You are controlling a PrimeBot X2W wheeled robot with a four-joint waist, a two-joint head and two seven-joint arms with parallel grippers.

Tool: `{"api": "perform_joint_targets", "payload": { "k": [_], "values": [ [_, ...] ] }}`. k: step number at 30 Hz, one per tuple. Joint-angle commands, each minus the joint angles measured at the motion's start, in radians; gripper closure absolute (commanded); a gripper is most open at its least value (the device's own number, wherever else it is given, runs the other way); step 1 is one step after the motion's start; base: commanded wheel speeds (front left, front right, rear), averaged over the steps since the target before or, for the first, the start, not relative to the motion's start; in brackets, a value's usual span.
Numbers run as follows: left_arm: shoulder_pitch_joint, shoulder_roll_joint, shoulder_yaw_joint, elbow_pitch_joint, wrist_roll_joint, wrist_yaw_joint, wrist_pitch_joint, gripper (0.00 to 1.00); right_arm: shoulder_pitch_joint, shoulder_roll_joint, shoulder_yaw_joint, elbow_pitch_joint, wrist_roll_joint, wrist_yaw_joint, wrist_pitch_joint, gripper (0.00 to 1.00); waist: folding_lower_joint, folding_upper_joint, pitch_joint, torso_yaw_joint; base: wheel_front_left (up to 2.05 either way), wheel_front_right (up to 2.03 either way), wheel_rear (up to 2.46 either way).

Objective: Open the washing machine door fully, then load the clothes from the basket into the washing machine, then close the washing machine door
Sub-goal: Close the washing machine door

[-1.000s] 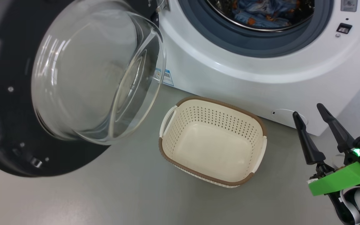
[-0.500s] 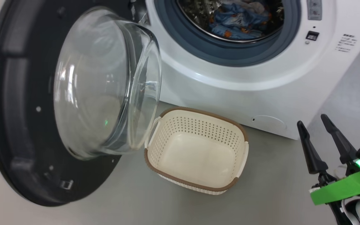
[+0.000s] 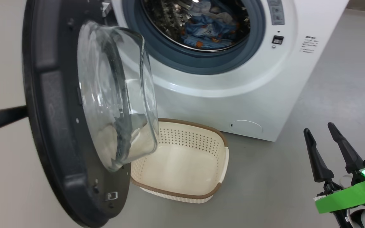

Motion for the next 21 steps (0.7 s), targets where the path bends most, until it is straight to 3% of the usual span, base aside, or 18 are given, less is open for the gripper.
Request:
{"api": "perform_joint_targets", "payload": {
  "k": [1,21],
  "values": [
    [-0.008,0.034,0.033,-0.045,-0.006,-0.002,-0.006,1.0,0.009,-0.008,0.01,-0.028,-0.017,0.005,-0.008,0.0,0.0,0.0,-0.005,-0.033,0.0,0.0,0.0],
    [0.002,-0.051,-0.005,-0.142,0.058,0.011,-0.101,1.0,0.017,0.024,-0.017,-0.039,-0.019,0.005,-0.008,0.0,0.0,0.0,0.006,-0.23,0.0,0.0,0.0]
  ]
}}
